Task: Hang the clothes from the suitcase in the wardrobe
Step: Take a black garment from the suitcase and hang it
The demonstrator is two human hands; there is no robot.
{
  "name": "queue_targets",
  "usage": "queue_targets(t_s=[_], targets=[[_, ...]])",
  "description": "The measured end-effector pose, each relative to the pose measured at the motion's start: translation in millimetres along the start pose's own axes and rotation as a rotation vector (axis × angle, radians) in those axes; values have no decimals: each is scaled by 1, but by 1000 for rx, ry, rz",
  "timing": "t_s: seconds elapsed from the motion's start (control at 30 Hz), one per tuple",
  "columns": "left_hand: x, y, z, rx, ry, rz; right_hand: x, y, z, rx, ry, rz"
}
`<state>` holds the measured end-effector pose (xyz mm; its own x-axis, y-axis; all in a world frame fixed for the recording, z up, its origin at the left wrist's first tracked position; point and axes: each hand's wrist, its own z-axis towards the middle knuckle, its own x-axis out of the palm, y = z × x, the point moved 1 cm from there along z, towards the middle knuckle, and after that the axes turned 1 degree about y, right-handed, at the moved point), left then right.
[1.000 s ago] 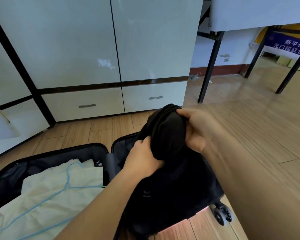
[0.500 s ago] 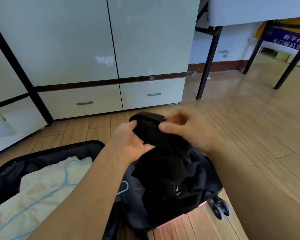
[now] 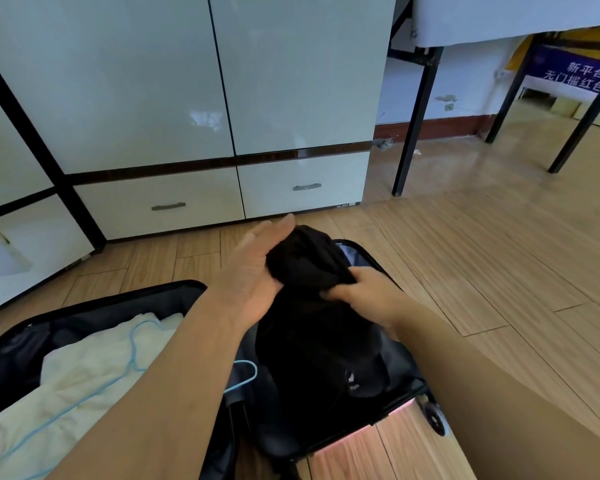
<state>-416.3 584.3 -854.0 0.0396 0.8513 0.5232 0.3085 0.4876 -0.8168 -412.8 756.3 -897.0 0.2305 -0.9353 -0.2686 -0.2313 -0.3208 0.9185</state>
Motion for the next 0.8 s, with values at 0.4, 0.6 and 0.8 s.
queue_targets(t_s=[0.4, 0.6, 0.8], targets=[[12, 41, 7, -37, -55, 965, 1, 53, -11, -84, -138, 628], [-22, 44, 5, -146, -32, 599, -10, 61, -11, -50, -197, 548], [-49, 25, 1, -265, -235, 160, -73, 24, -2, 58, -860, 642]])
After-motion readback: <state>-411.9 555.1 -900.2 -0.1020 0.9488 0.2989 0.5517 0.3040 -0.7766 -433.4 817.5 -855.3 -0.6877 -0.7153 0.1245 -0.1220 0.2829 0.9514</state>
